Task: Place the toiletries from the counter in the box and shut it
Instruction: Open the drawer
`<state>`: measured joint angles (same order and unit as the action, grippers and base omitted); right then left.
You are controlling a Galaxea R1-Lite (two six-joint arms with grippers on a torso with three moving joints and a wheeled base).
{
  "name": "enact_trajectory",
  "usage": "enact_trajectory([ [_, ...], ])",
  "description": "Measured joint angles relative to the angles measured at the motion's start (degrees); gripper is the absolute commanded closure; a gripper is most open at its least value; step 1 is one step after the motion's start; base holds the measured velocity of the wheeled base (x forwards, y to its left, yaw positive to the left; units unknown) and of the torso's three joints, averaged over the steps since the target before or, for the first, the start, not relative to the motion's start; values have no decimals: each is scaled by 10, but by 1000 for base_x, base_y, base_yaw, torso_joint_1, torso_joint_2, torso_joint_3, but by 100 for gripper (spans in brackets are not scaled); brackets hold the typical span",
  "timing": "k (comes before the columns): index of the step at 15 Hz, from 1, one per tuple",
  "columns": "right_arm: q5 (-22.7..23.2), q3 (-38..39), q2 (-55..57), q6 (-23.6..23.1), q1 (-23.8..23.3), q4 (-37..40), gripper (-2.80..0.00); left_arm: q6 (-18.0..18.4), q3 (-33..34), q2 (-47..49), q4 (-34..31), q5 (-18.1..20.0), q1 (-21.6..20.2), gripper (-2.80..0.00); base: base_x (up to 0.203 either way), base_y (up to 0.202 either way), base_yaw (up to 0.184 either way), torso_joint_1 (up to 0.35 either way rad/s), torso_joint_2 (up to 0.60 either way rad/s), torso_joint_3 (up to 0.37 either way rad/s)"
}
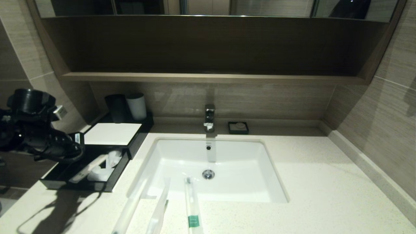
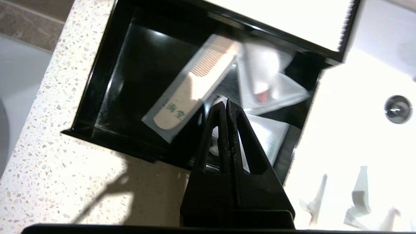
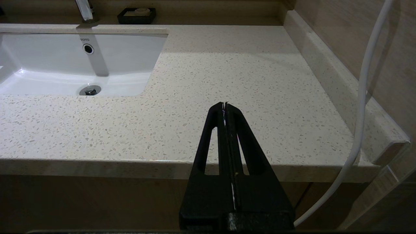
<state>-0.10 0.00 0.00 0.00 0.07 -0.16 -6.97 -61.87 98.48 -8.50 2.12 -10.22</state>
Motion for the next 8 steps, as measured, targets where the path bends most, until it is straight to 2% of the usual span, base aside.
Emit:
enact_trajectory([
  [5,0,0,0,0,0,0,0,-2,60,-94,-3,1,72,0,0,0,0,0,0,0],
  [8,0,0,0,0,0,0,0,-2,85,-145,-30,1,103,0,0,0,0,0,0,0],
])
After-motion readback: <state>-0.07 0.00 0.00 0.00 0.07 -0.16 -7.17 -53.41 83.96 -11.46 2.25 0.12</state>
